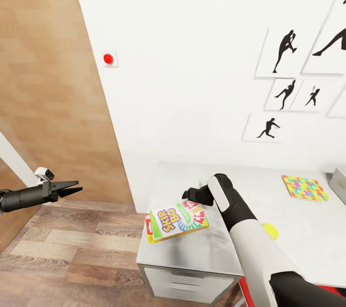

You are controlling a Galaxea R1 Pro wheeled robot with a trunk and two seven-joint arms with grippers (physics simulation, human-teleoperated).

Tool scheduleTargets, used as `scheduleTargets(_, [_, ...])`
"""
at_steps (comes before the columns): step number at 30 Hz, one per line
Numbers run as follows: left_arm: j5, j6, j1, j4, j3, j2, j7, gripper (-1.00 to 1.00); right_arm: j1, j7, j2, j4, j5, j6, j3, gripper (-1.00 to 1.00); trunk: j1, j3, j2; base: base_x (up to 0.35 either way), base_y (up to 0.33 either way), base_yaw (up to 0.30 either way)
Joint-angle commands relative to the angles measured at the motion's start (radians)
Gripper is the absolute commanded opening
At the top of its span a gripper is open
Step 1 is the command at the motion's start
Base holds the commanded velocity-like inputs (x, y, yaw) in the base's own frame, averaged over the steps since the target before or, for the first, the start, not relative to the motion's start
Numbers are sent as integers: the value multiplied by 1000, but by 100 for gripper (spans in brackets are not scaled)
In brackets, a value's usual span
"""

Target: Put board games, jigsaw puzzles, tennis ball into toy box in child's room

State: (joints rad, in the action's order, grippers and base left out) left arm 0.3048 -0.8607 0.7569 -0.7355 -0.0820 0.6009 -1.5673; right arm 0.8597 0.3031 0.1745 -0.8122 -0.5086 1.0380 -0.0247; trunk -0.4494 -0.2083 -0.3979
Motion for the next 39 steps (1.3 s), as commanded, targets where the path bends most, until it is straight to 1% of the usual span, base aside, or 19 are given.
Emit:
scheduleTargets(1, [0, -11, 1, 0, 1, 0, -4, 100, 1, 10, 0, -1, -10, 2, -1, 100, -1, -3, -2, 16, 78, 0])
scheduleTargets(10, [0, -11, 1, 1, 1, 0, -4, 100, 1, 8, 0, -1, -9, -1, -3, 100, -1, -11, -2, 5, 17, 0])
scheduleTargets(21, [2, -11, 1, 1, 1, -1, -4, 100, 1, 8, 0, -1, -8, -1, -3, 100, -1, -21, -2, 0, -57, 0])
scheduleTargets(29, [2, -11, 0, 0, 1, -1, -4, 100, 1, 8, 0, -1, -8, -1, -3, 100, -1, -28, -2, 0, -129, 0])
scheduleTargets(39, [2, -11, 1, 0, 2, -2, -4, 100, 0, 8, 0, -1, -8, -1, -3, 100, -1, -39, -2, 0, -16, 0])
